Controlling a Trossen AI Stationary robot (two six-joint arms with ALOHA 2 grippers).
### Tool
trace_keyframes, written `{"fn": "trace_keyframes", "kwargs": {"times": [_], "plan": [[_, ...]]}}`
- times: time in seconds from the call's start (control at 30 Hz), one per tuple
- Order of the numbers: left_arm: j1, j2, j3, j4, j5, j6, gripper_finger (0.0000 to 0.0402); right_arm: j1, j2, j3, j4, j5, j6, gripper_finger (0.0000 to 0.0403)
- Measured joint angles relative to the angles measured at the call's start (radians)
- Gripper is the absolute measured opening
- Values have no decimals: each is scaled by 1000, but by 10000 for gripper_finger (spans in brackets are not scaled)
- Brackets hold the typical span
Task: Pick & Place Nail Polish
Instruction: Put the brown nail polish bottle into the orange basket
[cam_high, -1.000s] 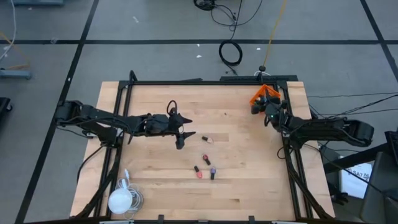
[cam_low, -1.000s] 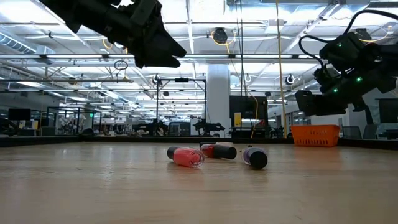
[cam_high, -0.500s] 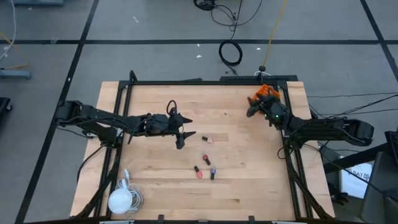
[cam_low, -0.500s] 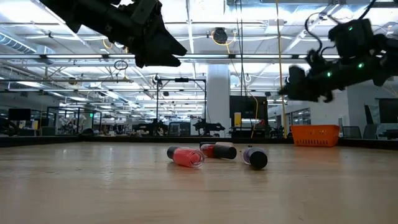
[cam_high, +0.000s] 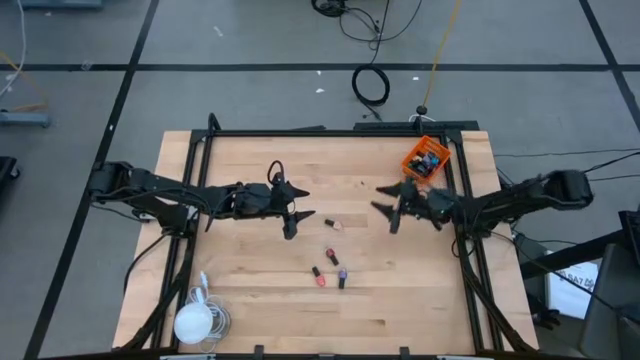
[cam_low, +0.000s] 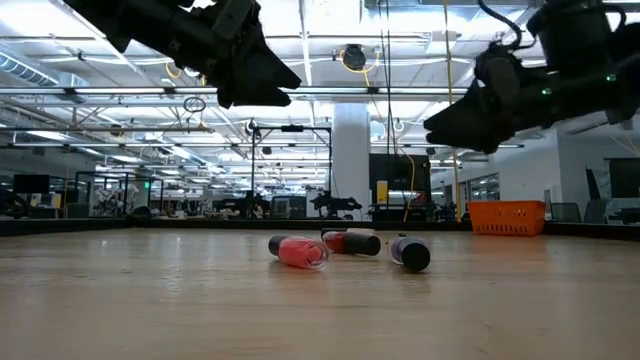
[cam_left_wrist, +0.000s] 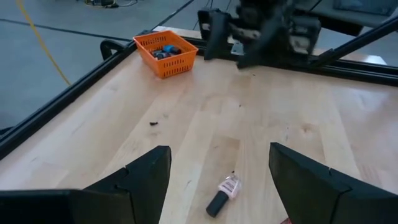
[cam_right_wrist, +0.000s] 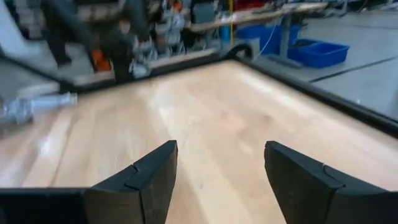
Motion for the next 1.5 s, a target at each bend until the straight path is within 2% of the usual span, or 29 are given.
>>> {"fn": "trace_keyframes", "kwargs": {"times": [0.17, 0.37, 0.5, 0.6, 0.9, 1.2, 1.5], "plan": [[0, 0, 0, 0, 0, -9, 267, 89, 190, 150, -86, 32, -63, 231], [0, 0, 0, -2, 0, -36, 267, 104, 450, 318, -146, 22, -79, 228], [0, 0, 0, -13, 0, -54, 267, 89, 574, 381, -160, -77, -91, 227], [-1, 0, 0, -22, 0, -59, 267, 80, 631, 412, -157, -103, -73, 228], [-1, 0, 0, -26, 0, -60, 267, 64, 731, 443, -150, -104, -63, 222], [-1, 0, 0, -23, 0, -59, 267, 38, 757, 444, -141, -135, -32, 218], [-1, 0, 0, -13, 0, -53, 267, 36, 757, 444, -143, -179, -12, 183]]}}
